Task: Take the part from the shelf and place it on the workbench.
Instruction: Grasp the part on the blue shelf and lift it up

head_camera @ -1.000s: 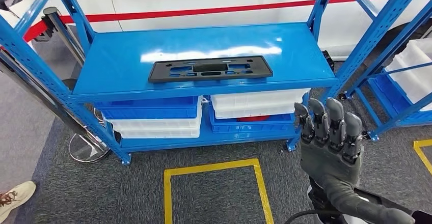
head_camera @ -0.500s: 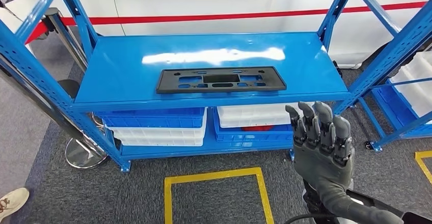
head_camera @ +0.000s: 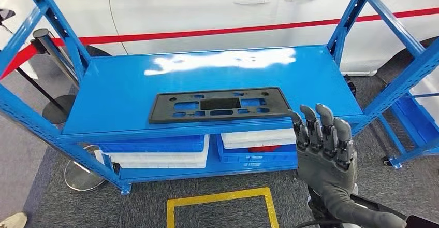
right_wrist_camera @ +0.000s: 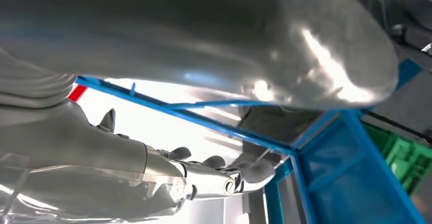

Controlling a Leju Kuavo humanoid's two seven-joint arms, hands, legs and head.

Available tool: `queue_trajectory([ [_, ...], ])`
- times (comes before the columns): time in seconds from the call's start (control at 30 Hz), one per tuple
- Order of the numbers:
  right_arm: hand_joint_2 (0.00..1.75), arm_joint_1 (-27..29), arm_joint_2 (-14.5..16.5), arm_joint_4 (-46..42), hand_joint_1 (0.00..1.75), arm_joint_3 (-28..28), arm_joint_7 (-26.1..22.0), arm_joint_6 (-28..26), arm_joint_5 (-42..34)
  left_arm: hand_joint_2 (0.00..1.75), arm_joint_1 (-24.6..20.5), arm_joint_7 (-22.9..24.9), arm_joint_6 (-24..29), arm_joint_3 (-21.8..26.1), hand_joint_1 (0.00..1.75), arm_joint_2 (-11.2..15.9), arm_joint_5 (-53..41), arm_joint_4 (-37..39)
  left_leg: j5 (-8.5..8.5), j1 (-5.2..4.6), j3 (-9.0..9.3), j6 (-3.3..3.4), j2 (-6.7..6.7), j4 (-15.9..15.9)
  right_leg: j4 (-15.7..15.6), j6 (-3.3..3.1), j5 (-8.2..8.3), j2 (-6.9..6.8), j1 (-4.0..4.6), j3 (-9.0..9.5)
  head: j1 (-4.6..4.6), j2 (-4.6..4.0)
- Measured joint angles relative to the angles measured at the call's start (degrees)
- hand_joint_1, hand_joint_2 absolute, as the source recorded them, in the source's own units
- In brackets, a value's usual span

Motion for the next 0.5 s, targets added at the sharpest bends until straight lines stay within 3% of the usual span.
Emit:
queue_trajectory([
  [0.03,0.00,0.0,0.0,0.0,0.00,0.1,0.0,0.0,0.0,0.00,0.0,0.0,0.0,0.0,0.00,0.0,0.0,0.0,-1.36,0.06,-2.64,-0.09,0.03,3.2,-0.1,-0.15,-0.74,0.00,-0.05,0.85,-0.05,0.00],
  [0.07,0.00,0.0,0.0,0.1,0.00,0.2,0.0,0.0,0.0,0.00,0.1,0.0,0.0,0.0,0.00,0.0,0.0,0.0,-3.82,0.12,-5.00,-0.20,0.04,5.2,-0.1,-0.17,-1.53,0.04,-0.07,1.73,-0.09,0.00],
  [0.13,0.00,0.0,0.0,0.2,0.00,0.3,0.0,0.0,0.0,0.00,0.4,0.0,0.0,0.0,0.00,0.0,0.0,0.0,-8.62,0.17,-8.04,-0.43,0.05,5.1,-0.1,-0.06,-3.17,0.25,-0.08,3.78,-0.09,0.00],
  [0.17,0.00,0.0,0.0,0.3,0.00,0.5,0.0,0.1,0.0,0.00,0.5,0.0,0.0,0.0,0.00,0.0,0.0,0.0,-9.00,0.17,-8.74,-0.44,0.05,3.3,0.0,0.06,-4.00,0.41,-0.07,4.93,-0.10,0.00],
  [0.2,0.00,0.0,0.0,0.4,0.00,0.6,0.0,0.1,0.0,0.00,0.6,-0.1,0.0,0.0,0.00,0.1,0.0,0.0,-6.94,0.16,-9.09,-0.32,0.06,0.5,0.1,0.22,-4.90,0.45,-0.05,6.03,-0.09,0.00],
  [0.3,0.00,0.0,0.0,1.2,0.00,0.9,0.0,0.1,0.0,0.00,0.9,-0.2,0.2,0.1,0.00,0.3,0.2,0.0,6.23,-0.11,-9.89,0.60,0.10,-7.4,0.9,0.94,-7.49,0.72,0.15,7.72,-0.03,0.00],
  [0.33,0.00,0.0,-0.1,1.5,0.00,1.0,0.1,0.1,0.0,0.00,0.9,-0.3,0.2,0.2,0.00,0.3,0.2,0.0,8.46,-0.26,-10.06,0.97,0.10,-8.2,1.2,1.28,-8.11,0.87,0.17,7.81,-0.01,0.00],
  [0.43,0.00,-0.2,-0.1,1.7,0.00,1.1,0.0,0.1,0.0,0.00,0.6,-0.4,0.2,0.2,0.00,0.3,0.3,0.0,8.34,-0.20,-9.37,1.91,0.04,-8.7,1.4,2.39,-9.46,0.73,-0.03,8.09,0.03,0.00],
  [0.5,0.00,-0.2,-0.4,1.8,0.00,1.1,0.0,0.0,0.1,0.00,0.4,-0.4,0.3,0.2,0.00,0.3,0.4,0.0,7.97,0.09,-8.57,2.42,0.03,-9.4,5.2,3.18,-11.33,0.41,-0.29,6.17,0.16,0.00],
])
